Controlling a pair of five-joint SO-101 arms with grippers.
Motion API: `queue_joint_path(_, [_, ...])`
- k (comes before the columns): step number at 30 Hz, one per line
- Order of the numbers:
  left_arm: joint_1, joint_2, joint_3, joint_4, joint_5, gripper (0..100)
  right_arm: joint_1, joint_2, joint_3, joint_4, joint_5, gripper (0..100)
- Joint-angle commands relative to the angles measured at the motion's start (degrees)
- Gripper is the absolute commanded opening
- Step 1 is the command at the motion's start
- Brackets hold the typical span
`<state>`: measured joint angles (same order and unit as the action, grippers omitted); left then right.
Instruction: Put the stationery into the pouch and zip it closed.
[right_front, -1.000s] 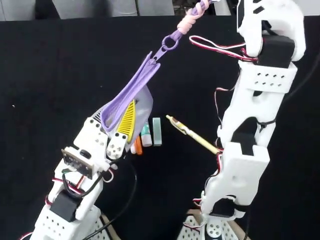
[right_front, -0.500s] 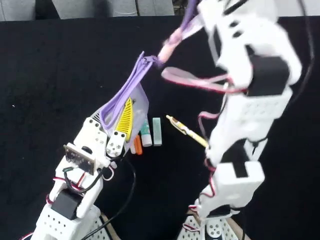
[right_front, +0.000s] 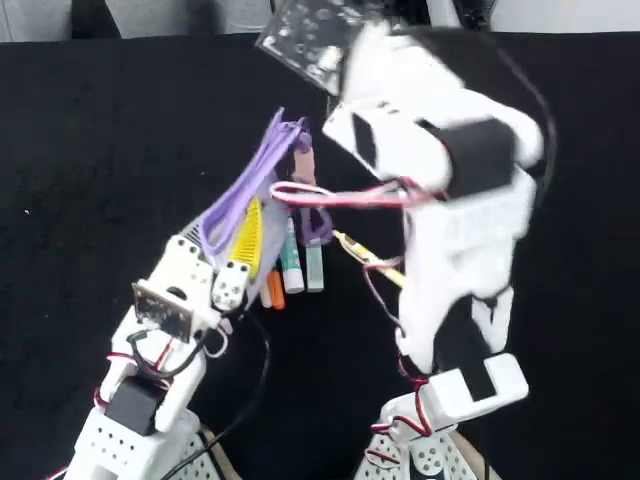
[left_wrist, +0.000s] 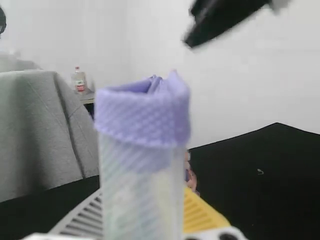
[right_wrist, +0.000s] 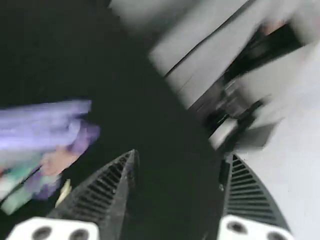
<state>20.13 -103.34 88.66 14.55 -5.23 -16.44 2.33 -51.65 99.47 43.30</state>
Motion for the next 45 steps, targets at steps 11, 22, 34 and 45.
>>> queue_joint_path(11, [-16.57,-0.79,-4.18,-0.35,-0.44,3,7.03,-14.73,39.25,1.14,0.97,26.6])
queue_joint_path(22, [-8.92,-0.79,-2.15,-0.35,-0.44,3,10.29,-15.69,54.02,-18.99,-5.98,26.6])
queue_joint_path(34, [4.0,-0.79,-10.86,-0.09,-0.44,3,17.05,-29.05,41.54,-11.08,12.57,26.6])
queue_joint_path(45, [20.88,-0.7,-13.58,-0.53,-0.7,3,15.3,-48.84,49.71,1.41,17.85,26.6])
